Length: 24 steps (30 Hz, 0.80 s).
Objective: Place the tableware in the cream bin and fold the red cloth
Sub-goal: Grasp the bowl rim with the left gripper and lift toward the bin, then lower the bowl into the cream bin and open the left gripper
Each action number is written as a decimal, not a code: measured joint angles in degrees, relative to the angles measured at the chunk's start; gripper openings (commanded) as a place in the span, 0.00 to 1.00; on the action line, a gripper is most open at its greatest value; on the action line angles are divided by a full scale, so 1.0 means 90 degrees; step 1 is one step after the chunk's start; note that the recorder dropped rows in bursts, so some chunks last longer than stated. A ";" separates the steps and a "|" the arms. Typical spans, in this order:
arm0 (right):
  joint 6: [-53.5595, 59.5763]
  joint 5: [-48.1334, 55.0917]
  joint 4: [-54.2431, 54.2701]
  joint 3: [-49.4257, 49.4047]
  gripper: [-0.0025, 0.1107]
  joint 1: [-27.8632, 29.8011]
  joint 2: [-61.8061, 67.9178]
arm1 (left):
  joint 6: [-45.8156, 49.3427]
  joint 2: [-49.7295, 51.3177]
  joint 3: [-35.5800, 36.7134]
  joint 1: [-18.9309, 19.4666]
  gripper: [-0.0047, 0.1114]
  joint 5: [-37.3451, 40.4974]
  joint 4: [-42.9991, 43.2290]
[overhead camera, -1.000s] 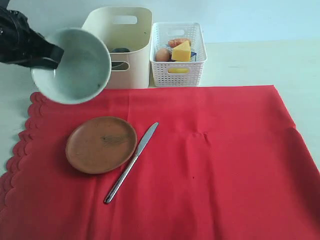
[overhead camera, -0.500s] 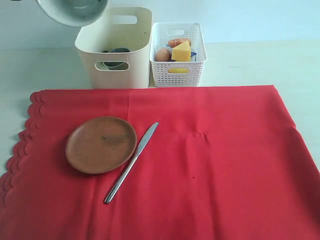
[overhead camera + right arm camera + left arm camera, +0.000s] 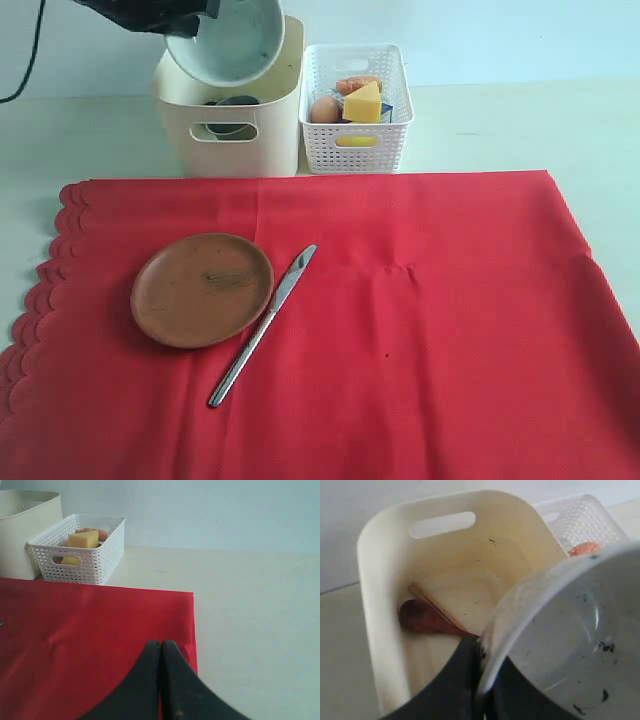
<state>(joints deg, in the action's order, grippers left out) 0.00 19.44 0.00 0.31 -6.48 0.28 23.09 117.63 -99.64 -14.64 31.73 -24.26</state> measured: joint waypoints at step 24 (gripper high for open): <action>0.0000 0.0000 0.0000 0.0000 0.02 0.0000 0.0000 | -0.0883 0.1402 -0.1525 0.0603 0.04 0.1949 -0.0698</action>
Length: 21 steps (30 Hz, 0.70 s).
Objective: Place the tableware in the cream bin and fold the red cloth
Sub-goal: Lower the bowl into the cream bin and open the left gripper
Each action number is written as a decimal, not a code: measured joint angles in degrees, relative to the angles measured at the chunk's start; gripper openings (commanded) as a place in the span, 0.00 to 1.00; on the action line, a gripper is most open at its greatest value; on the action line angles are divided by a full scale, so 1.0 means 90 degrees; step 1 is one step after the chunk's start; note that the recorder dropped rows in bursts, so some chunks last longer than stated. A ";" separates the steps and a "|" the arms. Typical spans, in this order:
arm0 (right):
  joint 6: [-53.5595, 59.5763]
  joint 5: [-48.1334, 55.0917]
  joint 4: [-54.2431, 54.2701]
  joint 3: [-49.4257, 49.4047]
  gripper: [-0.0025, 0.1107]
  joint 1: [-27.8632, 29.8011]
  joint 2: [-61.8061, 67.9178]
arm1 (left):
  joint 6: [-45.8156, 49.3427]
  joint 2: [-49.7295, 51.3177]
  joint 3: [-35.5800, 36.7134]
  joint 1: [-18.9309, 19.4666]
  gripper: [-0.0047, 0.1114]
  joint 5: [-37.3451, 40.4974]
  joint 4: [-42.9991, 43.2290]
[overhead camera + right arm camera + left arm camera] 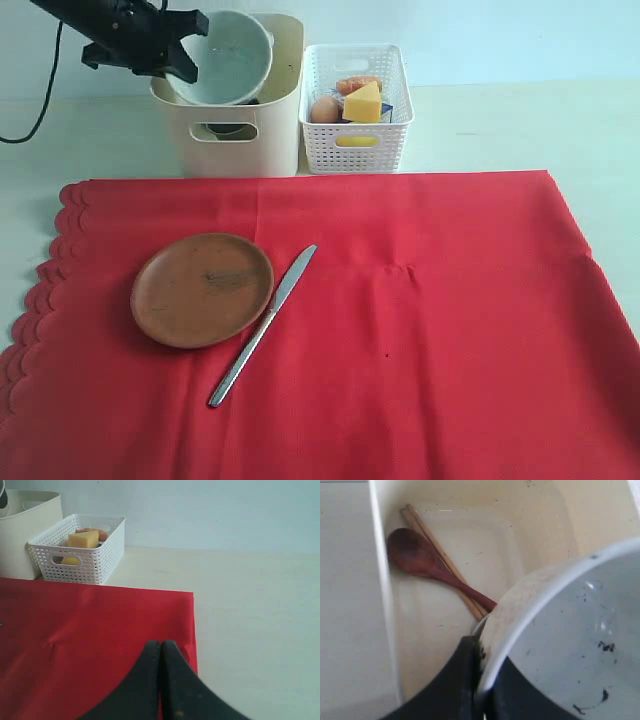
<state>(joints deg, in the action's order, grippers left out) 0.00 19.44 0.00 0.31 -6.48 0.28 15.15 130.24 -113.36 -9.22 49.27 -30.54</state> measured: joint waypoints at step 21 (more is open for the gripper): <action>0.0000 0.0000 0.0000 0.0000 0.02 0.0000 0.0000 | -0.0047 0.0228 -0.0399 0.0001 0.53 0.0094 -0.0267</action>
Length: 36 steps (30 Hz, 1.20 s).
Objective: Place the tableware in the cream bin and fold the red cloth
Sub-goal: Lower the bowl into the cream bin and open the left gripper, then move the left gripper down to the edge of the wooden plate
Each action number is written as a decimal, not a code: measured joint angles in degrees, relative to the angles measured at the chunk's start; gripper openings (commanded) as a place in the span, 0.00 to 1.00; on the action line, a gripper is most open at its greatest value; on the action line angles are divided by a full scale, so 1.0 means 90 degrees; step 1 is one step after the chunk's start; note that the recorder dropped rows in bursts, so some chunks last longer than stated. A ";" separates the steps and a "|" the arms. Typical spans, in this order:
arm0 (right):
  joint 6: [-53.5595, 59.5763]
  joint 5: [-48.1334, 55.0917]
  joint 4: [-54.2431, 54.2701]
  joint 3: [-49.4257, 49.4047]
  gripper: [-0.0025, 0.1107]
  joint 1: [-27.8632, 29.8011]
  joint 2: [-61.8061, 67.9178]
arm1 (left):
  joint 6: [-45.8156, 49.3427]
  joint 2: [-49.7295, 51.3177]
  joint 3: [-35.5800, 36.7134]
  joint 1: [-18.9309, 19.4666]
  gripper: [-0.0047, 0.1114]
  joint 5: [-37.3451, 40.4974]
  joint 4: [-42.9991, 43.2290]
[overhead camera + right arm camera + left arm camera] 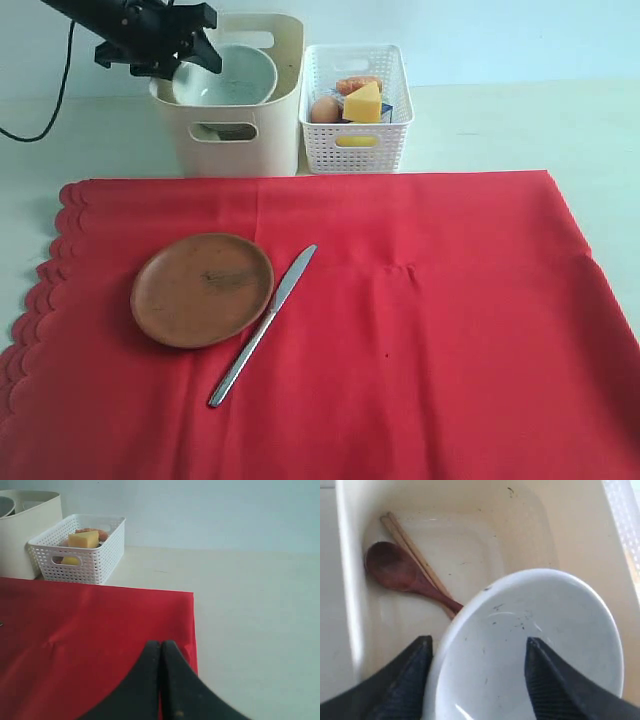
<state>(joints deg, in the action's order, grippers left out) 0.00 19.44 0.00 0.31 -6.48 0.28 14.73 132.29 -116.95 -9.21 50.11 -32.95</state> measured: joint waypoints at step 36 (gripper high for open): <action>0.0000 0.0000 0.0000 0.0000 0.02 0.0000 0.0000 | 0.0105 -0.2364 0.2655 -0.0301 0.53 0.1698 0.1227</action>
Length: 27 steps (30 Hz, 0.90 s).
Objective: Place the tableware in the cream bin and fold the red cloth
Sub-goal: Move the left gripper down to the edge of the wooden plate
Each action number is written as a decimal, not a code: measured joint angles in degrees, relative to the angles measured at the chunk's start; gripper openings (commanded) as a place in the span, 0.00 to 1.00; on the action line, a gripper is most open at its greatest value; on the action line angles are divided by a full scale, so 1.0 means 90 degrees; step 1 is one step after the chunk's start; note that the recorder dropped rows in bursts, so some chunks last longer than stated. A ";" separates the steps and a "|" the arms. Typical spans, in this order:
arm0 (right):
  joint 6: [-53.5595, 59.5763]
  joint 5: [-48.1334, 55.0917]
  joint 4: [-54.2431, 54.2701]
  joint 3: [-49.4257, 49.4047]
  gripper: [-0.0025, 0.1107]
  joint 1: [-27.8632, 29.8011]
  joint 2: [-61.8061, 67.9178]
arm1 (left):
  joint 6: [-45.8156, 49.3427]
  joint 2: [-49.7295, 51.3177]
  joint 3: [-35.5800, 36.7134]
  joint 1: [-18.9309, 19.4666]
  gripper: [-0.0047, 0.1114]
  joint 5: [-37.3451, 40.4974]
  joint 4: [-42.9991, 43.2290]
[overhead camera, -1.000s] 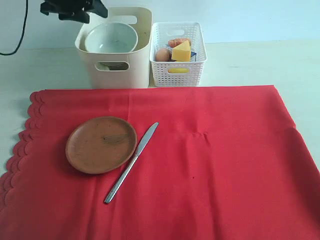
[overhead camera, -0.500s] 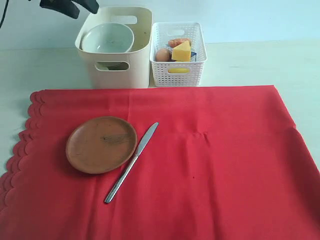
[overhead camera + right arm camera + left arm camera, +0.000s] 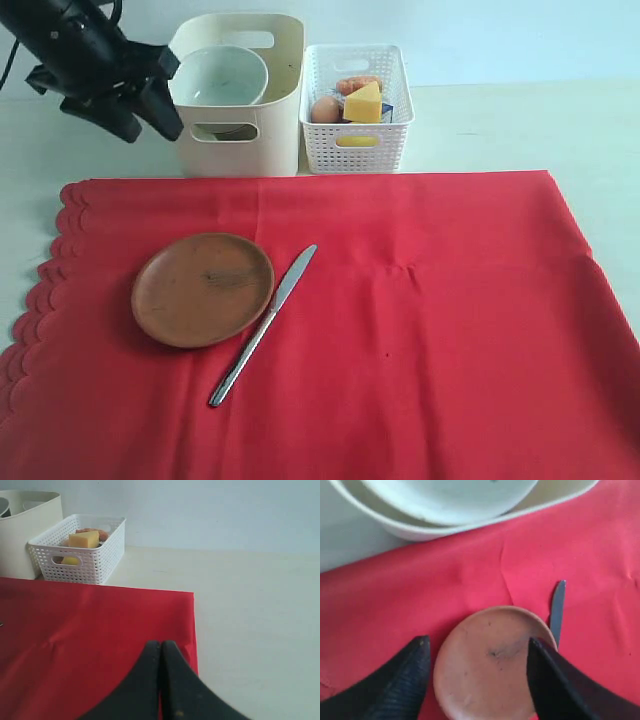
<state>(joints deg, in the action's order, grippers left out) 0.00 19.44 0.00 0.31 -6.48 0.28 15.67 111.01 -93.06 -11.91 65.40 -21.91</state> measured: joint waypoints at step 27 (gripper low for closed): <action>0.0000 0.0000 0.0000 0.0000 0.02 0.0000 0.0000 | 0.0811 -0.0432 0.3332 0.0328 0.53 -0.1876 -0.0922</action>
<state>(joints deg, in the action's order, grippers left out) 0.00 19.44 0.00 0.31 -6.48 0.28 22.97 107.13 -63.07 -8.96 48.51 -30.20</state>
